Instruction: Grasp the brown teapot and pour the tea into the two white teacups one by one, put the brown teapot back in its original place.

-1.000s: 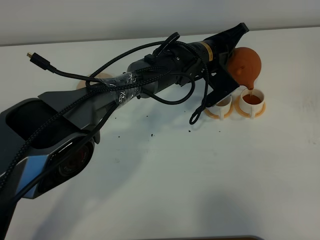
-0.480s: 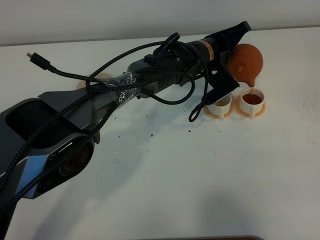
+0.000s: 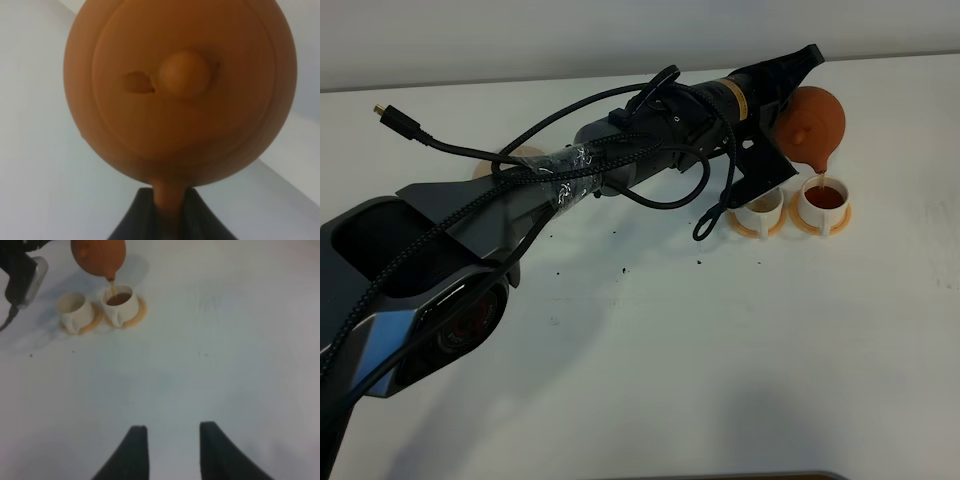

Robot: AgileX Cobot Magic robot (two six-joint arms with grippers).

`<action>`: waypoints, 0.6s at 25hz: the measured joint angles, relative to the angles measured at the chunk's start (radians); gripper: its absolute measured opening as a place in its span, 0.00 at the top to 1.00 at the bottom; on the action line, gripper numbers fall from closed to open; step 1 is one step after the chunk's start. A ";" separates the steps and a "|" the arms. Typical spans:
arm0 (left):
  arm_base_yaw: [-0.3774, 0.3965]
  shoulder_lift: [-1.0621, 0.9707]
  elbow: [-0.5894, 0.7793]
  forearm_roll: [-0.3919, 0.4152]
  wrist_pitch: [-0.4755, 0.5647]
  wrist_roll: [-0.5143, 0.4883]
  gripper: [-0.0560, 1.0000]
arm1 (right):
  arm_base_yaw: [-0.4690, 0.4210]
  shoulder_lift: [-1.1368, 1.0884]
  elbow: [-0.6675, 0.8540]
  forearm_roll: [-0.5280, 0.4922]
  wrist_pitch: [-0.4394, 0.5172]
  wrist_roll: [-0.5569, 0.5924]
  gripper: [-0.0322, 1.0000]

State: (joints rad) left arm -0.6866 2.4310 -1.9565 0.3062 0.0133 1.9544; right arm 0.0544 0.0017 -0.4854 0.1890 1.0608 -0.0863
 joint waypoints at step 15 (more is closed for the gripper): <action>0.000 0.000 0.000 0.000 -0.001 0.005 0.85 | 0.000 0.000 0.000 0.000 0.000 0.000 0.73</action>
State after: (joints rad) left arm -0.6866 2.4310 -1.9565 0.3061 0.0125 1.9596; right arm 0.0544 0.0017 -0.4854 0.1890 1.0608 -0.0863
